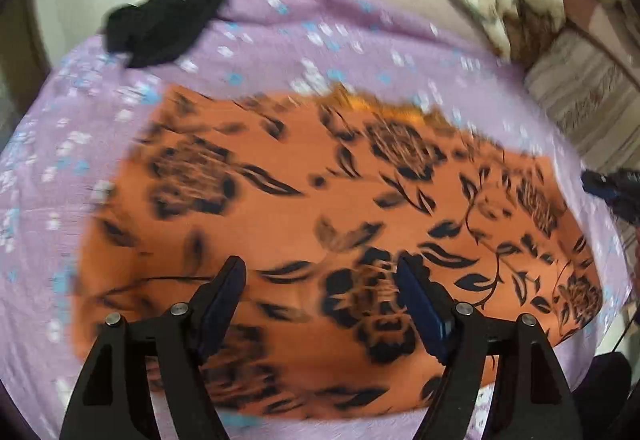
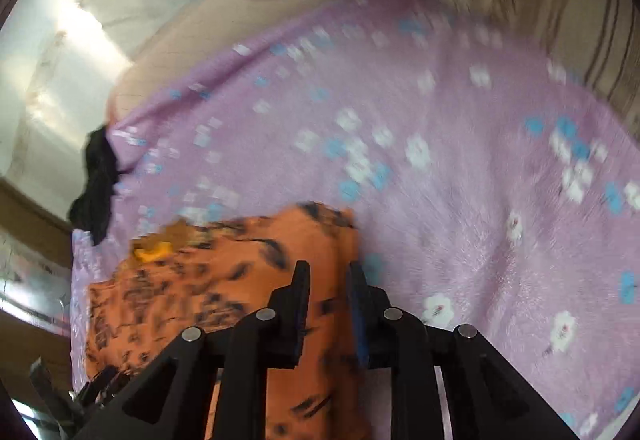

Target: Fold small clothes

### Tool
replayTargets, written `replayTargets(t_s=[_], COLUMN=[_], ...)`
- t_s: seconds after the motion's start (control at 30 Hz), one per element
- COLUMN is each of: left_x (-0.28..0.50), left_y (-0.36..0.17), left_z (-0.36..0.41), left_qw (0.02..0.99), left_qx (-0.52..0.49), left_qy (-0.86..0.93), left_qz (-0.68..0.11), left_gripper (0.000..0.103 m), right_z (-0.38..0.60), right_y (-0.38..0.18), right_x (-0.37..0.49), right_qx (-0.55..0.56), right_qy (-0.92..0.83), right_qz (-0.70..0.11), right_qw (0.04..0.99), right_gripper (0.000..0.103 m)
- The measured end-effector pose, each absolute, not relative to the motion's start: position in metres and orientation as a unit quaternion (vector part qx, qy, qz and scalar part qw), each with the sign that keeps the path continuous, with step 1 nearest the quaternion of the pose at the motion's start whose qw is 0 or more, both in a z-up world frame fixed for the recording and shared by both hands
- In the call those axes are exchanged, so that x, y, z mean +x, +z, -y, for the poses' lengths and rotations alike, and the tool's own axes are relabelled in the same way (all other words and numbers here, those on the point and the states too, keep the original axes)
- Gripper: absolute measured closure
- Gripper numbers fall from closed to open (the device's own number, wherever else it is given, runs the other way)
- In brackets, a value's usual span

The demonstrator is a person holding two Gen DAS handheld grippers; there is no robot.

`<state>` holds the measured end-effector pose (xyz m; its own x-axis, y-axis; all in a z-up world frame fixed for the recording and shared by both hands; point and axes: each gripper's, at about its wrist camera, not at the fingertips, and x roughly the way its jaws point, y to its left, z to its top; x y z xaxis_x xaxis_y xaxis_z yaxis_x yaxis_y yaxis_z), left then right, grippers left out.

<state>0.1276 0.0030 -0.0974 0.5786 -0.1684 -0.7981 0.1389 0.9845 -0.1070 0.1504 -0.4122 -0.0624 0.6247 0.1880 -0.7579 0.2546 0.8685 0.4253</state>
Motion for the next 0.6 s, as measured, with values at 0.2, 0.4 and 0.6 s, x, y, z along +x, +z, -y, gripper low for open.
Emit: replayTargets(t_s=[0.2,0.4,0.6], left_x=[0.113,0.115,0.179], left_y=[-0.103,-0.103,-0.078], left_z=[-0.085,-0.128,-0.118], left_qw=[0.887,0.869,0.882], left_qx=[-0.050,-0.095,-0.056], left_qy=[0.014,0.043,0.009], left_qz=[-0.459,-0.483,-0.468], left_gripper=[0.024,0.027,0.027], right_z=[0.339,0.337,0.337], right_y=[-0.071,-0.126,-0.126], right_x=[0.131,0.124,0.123], right_qx=[0.260,0.302,0.289], right_qy=[0.140,0.128,0.131], right_qz=[-0.474,-0.514,-0.515], right_qw=[0.829,0.793,0.796], right_gripper=[0.081,0.082,0.082])
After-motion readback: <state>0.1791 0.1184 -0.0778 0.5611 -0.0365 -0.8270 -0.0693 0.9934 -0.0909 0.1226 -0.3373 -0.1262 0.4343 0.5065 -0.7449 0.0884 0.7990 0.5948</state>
